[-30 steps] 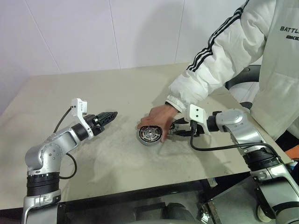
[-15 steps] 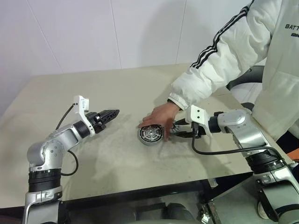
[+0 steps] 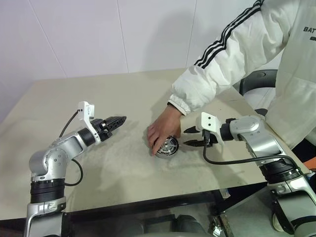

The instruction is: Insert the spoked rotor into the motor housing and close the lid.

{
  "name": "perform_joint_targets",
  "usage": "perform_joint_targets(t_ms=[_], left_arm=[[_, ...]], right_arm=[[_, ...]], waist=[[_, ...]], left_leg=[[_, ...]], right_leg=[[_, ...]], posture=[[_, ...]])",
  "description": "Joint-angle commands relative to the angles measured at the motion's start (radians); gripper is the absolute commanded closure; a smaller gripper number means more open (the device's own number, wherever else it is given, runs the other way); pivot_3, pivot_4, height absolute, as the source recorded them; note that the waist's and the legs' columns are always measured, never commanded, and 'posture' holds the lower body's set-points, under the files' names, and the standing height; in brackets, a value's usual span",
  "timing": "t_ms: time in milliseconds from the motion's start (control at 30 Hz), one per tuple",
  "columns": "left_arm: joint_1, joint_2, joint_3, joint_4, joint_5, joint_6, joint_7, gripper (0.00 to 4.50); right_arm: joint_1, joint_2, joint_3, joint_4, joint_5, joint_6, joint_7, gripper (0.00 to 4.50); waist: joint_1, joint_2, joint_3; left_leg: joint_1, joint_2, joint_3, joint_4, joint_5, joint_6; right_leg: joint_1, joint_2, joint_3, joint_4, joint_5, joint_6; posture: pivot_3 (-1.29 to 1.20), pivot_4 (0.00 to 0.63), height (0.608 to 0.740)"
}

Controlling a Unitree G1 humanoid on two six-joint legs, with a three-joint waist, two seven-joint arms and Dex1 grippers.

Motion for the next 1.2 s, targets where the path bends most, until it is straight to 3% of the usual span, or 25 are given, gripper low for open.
perform_joint_targets(t_ms=[33,833,1200], left_arm=[[-0.008,0.007,0.014,-0.018,0.001,-0.019,-0.009,2.18],[-0.015,-0.005,0.010,-0.003,0.012,-0.028,-0.011,2.18],[-0.036,-0.014,-0.005,0.018,0.023,-0.029,-0.016,2.18]], right_arm=[[-0.031,-0.002,-0.011,-0.019,0.003,-0.017,0.003,2.28],[-0.041,-0.005,0.005,-0.007,-0.013,-0.037,0.012,2.28],[-0.115,-0.045,0.193,0.094,-0.220,-0.495,0.134,2.28]], waist=[[0.000,0.000,0.000],[0.000,0.000,0.000],[-0.002,0.000,0.000]], left_leg=[[0.000,0.000,0.000,0.000,0.000,0.000],[0.000,0.000,0.000,0.001,0.000,0.000],[0.000,0.000,0.001,0.001,0.000,0.000]], right_leg=[[0.000,0.000,0.000,0.000,0.000,0.000],[0.000,0.000,0.000,0.001,0.000,0.000],[0.000,0.000,0.000,0.001,0.000,0.000]], posture=[[0.00,0.000,0.740],[0.00,0.000,0.740],[0.00,0.000,0.740]])
